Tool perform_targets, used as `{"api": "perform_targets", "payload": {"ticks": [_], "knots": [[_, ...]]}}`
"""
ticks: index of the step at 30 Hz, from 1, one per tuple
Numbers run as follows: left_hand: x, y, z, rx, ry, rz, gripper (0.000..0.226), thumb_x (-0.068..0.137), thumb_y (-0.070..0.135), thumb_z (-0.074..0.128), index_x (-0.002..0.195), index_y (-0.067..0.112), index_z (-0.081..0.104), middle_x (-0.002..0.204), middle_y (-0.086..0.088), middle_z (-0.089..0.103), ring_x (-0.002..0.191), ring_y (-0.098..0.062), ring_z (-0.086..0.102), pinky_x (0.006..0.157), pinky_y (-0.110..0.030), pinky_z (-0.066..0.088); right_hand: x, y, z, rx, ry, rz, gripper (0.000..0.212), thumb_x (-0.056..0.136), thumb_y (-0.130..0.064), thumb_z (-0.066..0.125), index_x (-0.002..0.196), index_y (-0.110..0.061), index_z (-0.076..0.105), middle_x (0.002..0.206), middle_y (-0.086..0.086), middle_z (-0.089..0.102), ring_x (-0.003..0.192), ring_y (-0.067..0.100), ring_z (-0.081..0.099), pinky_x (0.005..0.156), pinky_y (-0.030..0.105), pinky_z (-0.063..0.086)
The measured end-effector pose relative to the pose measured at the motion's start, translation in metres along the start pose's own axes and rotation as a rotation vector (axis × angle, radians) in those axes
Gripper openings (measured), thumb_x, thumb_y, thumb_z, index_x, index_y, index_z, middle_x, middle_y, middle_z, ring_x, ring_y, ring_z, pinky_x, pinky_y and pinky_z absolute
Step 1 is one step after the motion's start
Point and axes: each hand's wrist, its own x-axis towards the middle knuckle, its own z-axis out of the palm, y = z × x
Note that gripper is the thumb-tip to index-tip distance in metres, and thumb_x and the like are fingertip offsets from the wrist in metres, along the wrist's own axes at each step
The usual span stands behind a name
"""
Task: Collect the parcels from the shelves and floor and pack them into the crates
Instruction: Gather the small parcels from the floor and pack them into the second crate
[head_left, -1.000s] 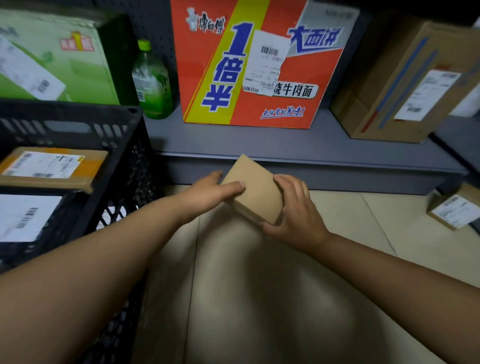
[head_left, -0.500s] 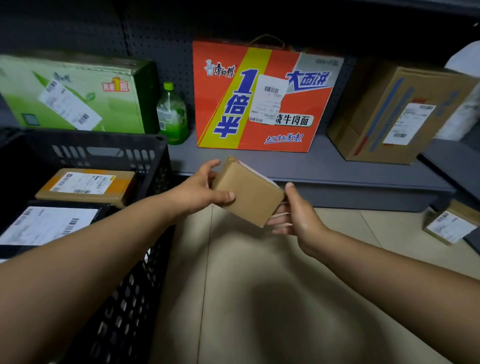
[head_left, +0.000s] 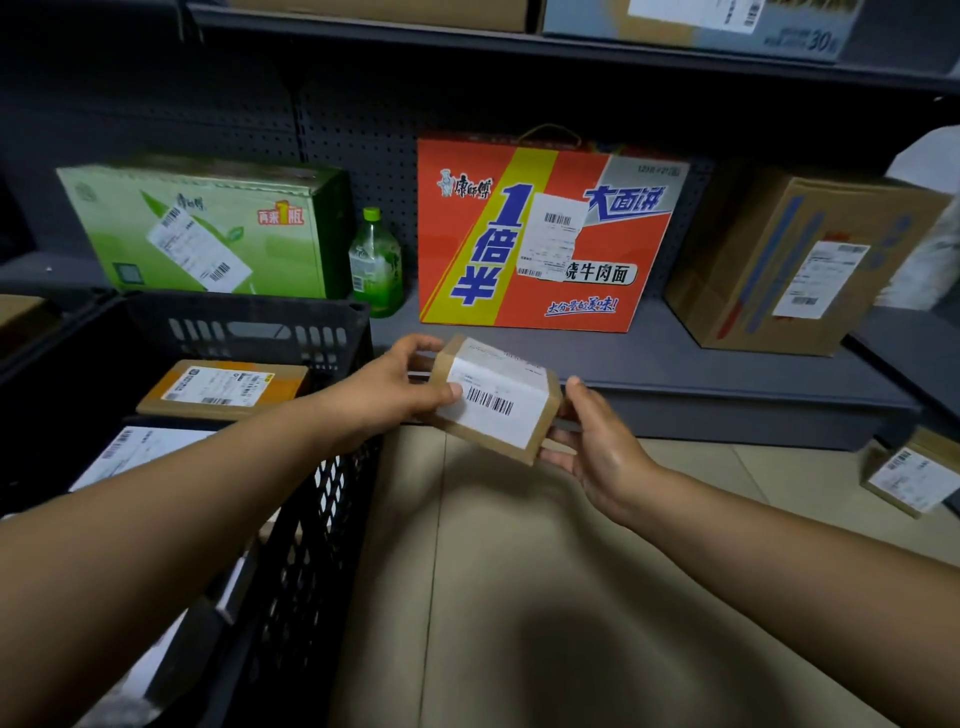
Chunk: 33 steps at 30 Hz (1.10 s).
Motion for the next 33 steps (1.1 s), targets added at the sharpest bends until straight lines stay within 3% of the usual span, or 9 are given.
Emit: {"api": "perform_targets", "payload": {"ticks": [3, 7, 10, 13, 16, 21, 25, 29, 33], "knots": [[-0.003, 0.005, -0.003, 0.07, 0.077, 0.04, 0.056, 0.078, 0.018, 0.074, 0.124, 0.021, 0.041, 0.117, 0.003, 0.053, 0.103, -0.011, 0.057, 0.09, -0.038, 0.052, -0.002, -0.003, 0.005, 0.005, -0.008, -0.04, 0.029, 0.094, -0.04, 0.05, 0.11, -0.017, 0.059, 0.11, 0.004, 0.067, 0.105, 0.019, 0.062, 0.087, 0.045, 0.054], [-0.007, 0.01, -0.011, 0.105, 0.083, 0.107, 0.072, 0.074, 0.01, 0.077, 0.129, 0.026, 0.034, 0.114, 0.004, 0.05, 0.091, -0.013, 0.063, 0.077, -0.026, 0.056, -0.001, -0.008, 0.017, 0.038, 0.0, -0.027, 0.015, 0.092, -0.026, 0.056, 0.085, -0.013, 0.052, 0.086, 0.005, 0.068, 0.084, 0.018, 0.064, 0.074, 0.038, 0.056], [-0.009, 0.012, -0.024, 0.222, 0.085, 0.156, 0.084, 0.069, 0.01, 0.08, 0.136, 0.028, 0.03, 0.114, 0.002, 0.052, 0.101, -0.014, 0.06, 0.076, -0.016, 0.05, 0.001, -0.013, 0.029, 0.074, -0.019, -0.028, 0.014, 0.089, -0.018, 0.06, 0.08, -0.014, 0.049, 0.081, 0.006, 0.069, 0.076, 0.018, 0.065, 0.073, 0.038, 0.056], [-0.013, 0.019, -0.043, 0.551, 0.117, 0.236, 0.103, 0.064, 0.023, 0.082, 0.145, 0.024, 0.02, 0.13, -0.003, 0.038, 0.126, -0.018, 0.037, 0.1, -0.025, 0.035, 0.004, -0.018, 0.044, 0.084, -0.036, -0.06, 0.016, 0.086, -0.015, 0.062, 0.085, -0.015, 0.046, 0.081, 0.007, 0.071, 0.072, 0.016, 0.066, 0.07, 0.036, 0.055], [-0.022, 0.034, -0.063, 0.948, 0.109, 0.343, 0.115, 0.061, 0.039, 0.078, 0.149, 0.031, 0.004, 0.149, 0.001, 0.017, 0.137, -0.017, 0.01, 0.11, -0.037, 0.015, 0.006, -0.026, 0.068, 0.025, -0.057, -0.119, 0.019, 0.085, -0.014, 0.064, 0.087, -0.017, 0.045, 0.089, 0.011, 0.07, 0.077, 0.021, 0.067, 0.07, 0.04, 0.053], [-0.034, 0.043, -0.1, 1.276, 0.09, 0.369, 0.114, 0.059, 0.044, 0.073, 0.149, 0.031, 0.003, 0.127, -0.002, 0.035, 0.116, -0.02, 0.027, 0.092, -0.03, 0.024, 0.009, -0.037, 0.129, -0.028, -0.097, -0.261, 0.029, 0.081, -0.009, 0.067, 0.105, -0.012, 0.05, 0.104, 0.011, 0.063, 0.09, 0.022, 0.065, 0.072, 0.039, 0.053], [-0.05, 0.018, -0.134, 1.143, 0.168, 0.272, 0.114, 0.054, 0.048, 0.073, 0.147, 0.03, 0.009, 0.114, -0.001, 0.037, 0.107, -0.019, 0.033, 0.084, -0.029, 0.031, 0.011, -0.029, 0.171, -0.085, -0.109, -0.294, 0.031, 0.088, -0.019, 0.062, 0.115, -0.008, 0.05, 0.107, 0.009, 0.058, 0.096, 0.019, 0.058, 0.084, 0.037, 0.046], [-0.06, -0.034, -0.156, 0.837, 0.328, 0.052, 0.109, 0.053, 0.06, 0.066, 0.143, 0.037, 0.01, 0.12, -0.004, 0.04, 0.118, -0.025, 0.036, 0.093, -0.035, 0.035, 0.014, -0.011, 0.195, -0.101, -0.088, -0.313, 0.011, 0.094, -0.022, 0.053, 0.101, -0.013, 0.051, 0.087, -0.007, 0.053, 0.08, 0.002, 0.051, 0.089, 0.033, 0.043], [-0.058, -0.078, -0.151, 0.576, 0.373, -0.194, 0.102, 0.056, 0.064, 0.064, 0.142, 0.035, 0.019, 0.126, -0.005, 0.036, 0.117, -0.028, 0.043, 0.086, -0.035, 0.042, 0.019, 0.008, 0.203, -0.149, -0.051, -0.309, 0.014, 0.094, -0.024, 0.053, 0.103, -0.014, 0.051, 0.088, -0.008, 0.051, 0.081, 0.004, 0.05, 0.091, 0.036, 0.044]]}}
